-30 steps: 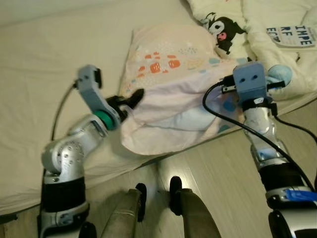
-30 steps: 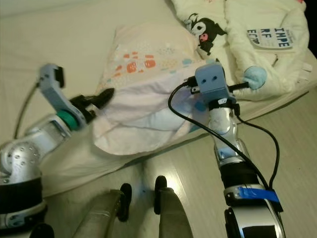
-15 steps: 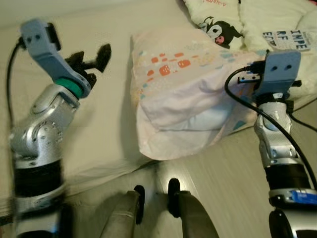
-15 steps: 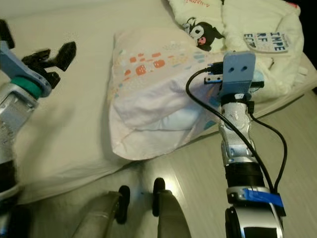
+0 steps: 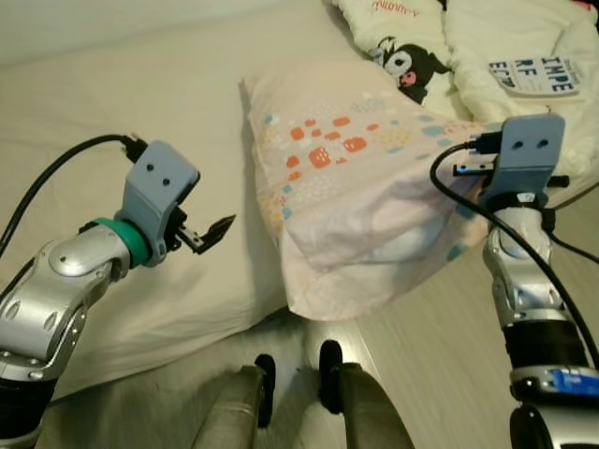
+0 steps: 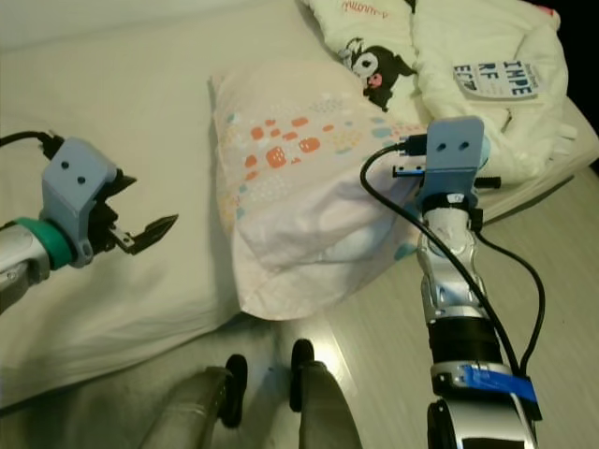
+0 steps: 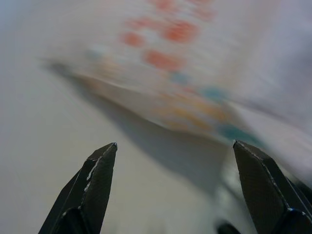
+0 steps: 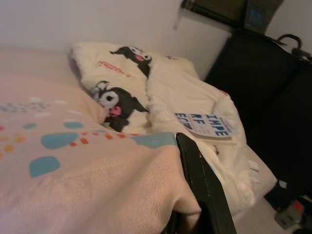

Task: Clean up the room

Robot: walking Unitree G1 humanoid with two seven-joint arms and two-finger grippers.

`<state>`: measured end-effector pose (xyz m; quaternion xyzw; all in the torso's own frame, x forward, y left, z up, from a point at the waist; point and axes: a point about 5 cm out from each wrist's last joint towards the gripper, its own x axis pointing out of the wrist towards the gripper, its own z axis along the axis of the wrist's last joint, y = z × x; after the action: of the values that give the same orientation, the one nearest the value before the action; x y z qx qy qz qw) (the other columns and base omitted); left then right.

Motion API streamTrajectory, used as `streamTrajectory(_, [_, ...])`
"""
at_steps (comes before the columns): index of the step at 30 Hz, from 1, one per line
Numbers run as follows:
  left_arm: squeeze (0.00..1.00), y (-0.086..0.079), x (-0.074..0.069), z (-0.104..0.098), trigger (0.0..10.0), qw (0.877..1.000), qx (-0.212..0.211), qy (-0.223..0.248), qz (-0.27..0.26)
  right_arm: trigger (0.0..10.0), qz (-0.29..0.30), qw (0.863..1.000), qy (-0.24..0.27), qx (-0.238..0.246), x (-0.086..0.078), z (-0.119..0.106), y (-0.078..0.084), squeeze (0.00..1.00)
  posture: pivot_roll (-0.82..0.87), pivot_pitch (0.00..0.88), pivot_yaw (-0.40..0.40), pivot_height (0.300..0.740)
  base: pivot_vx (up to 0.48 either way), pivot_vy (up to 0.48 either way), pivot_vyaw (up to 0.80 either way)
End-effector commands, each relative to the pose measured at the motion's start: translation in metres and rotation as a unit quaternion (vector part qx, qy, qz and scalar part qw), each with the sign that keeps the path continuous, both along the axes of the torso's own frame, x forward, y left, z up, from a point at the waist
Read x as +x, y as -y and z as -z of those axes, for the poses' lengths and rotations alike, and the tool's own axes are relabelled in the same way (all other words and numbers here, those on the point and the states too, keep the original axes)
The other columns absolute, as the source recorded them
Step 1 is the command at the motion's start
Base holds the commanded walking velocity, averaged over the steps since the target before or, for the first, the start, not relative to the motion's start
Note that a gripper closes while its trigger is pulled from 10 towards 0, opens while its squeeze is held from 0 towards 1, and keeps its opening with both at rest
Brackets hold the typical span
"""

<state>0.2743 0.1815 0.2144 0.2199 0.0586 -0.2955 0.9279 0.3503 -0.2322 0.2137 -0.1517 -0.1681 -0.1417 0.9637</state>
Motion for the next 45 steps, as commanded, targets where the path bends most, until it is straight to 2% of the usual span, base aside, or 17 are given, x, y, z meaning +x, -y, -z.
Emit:
streamTrajectory(1, [0.0, 0.009, -0.014, 0.013, 10.0, 0.998, 0.014, -0.04, 0.043, 10.0, 0.016, 1.0, 0.008, 0.012, 0.001, -0.003, 0.008, 0.0, -0.01, 0.22, 0.062, 0.74, 0.0, 0.0, 0.0])
streamTrajectory(9, [0.0, 0.026, -0.01, 0.047, 10.0, 0.998, 0.042, -0.056, 0.004, 10.0, 0.002, 0.999, 0.015, 0.038, 0.021, -0.018, -0.003, 0.0, -0.01, 0.214, 0.059, 0.74, 0.0, 0.0, 0.0])
streamTrajectory(11, [0.0, 0.025, 0.003, 0.045, 10.0, 0.998, 0.007, -0.022, -0.066, 10.0, -0.005, 0.998, 0.049, 0.046, 0.026, -0.038, -0.007, 0.0, -0.01, 0.211, 0.055, 0.74, 0.0, 0.0, 0.0])
streamTrajectory(14, [0.0, 0.024, 0.005, 0.043, 10.0, 0.997, -0.005, -0.016, -0.079, 10.0, -0.006, 0.998, 0.053, 0.046, 0.026, -0.04, -0.007, 0.0, -0.01, 0.211, 0.055, 0.74, 0.0, 0.0, 0.0])
streamTrajectory(16, [0.0, 0.015, 0.02, 0.033, 10.0, 0.983, -0.063, 0.016, -0.173, 10.0, -0.041, 0.998, 0.043, 0.032, 0.025, -0.034, -0.018, 0.0, -0.01, 0.209, 0.051, 0.74, 0.0, 0.0, 0.0])
streamTrajectory(17, [0.0, 0.015, 0.02, 0.033, 10.0, 0.983, -0.063, 0.016, -0.173, 10.0, -0.041, 0.998, 0.043, 0.032, 0.025, -0.034, -0.018, 0.0, -0.01, 0.209, 0.051, 0.74, 0.0, 0.0, 0.0])
streamTrajectory(19, [0.0, 0.01, 0.03, 0.027, 10.0, 0.967, -0.094, 0.033, -0.235, 10.0, -0.063, 0.997, -0.022, 0.038, 0.024, -0.002, -0.029, 0.0, -0.02, 0.211, 0.046, 0.74, 0.0, 0.0, 0.0])
streamTrajectory(23, [0.0, 0.006, 0.035, 0.024, 10.0, 0.954, -0.108, 0.044, -0.278, 10.0, -0.073, 0.992, -0.076, 0.069, 0.022, 0.029, -0.038, 0.0, -0.02, 0.211, 0.046, 0.74, 0.0, 0.0, 0.0])
streamTrajectory(24, [0.0, 0.0, 0.039, 0.018, 10.0, 0.94, -0.126, 0.058, -0.311, 10.0, -0.082, 0.988, -0.093, 0.091, 0.021, 0.04, -0.045, 0.0, -0.03, 0.212, 0.042, 0.74, 0.0, 0.0, 0.0])
streamTrajectory(25, [0.0, 0.0, 0.039, 0.018, 10.0, 0.94, -0.126, 0.058, -0.311, 10.0, -0.082, 0.988, -0.093, 0.091, 0.021, 0.04, -0.045, 0.0, -0.03, 0.212, 0.042, 0.74, 0.0, 0.0, 0.0])
streamTrajectory(27, [0.0, -0.009, 0.046, -0.003, 10.0, 0.912, -0.184, 0.099, -0.353, 10.0, -0.088, 0.983, -0.113, 0.112, 0.03, 0.045, -0.053, 0.0, -0.02, 0.214, 0.03, 0.74, 0.0, 0.0, 0.0])
streamTrajectory(28, [0.0, -0.009, 0.046, -0.003, 10.0, 0.912, -0.184, 0.099, -0.353, 10.0, -0.088, 0.983, -0.113, 0.112, 0.03, 0.045, -0.053, 0.0, -0.02, 0.214, 0.03, 0.74, 0.0, 0.0, 0.0])
streamTrajectory(30, [0.0, -0.014, 0.048, -0.024, 10.0, 0.889, -0.238, 0.136, -0.366, 10.0, -0.083, 0.982, -0.121, 0.12, 0.043, 0.036, -0.055, 0.0, 0.0, 0.213, 0.022, 0.74, 0.0, 0.0, 0.0])
streamTrajectory(36, [0.0, -0.01, 0.045, -0.05, 10.0, 0.873, -0.292, 0.17, -0.353, 10.0, -0.087, 0.981, -0.121, 0.123, 0.057, 0.013, -0.06, 0.0, 0.02, 0.215, 0.011, 0.74, 0.0, 0.0, 0.0])
streamTrajectory(38, [0.0, -0.004, 0.04, -0.073, 10.0, 0.861, -0.335, 0.195, -0.329, 10.0, -0.122, 0.979, -0.099, 0.126, 0.068, -0.021, -0.077, 0.0, 0.04, 0.223, 0.0, 0.74, 0.0, 0.0, 0.0])
streamTrajectory(41, [0.0, -0.001, 0.037, -0.083, 10.0, 0.858, -0.347, 0.204, -0.319, 10.0, -0.175, 0.974, -0.064, 0.128, 0.073, -0.053, -0.103, 0.0, 0.04, 0.224, 0.001, 0.74, 0.0, 0.0, 0.0])
streamTrajectory(45, [0.0, 0.0, 0.036, -0.086, 10.0, 0.856, -0.353, 0.205, -0.316, 10.0, -0.205, 0.968, -0.047, 0.137, 0.073, -0.067, -0.116, 0.0, 0.05, 0.228, 0.005, 0.74, 0.0, 0.0, 0.0])
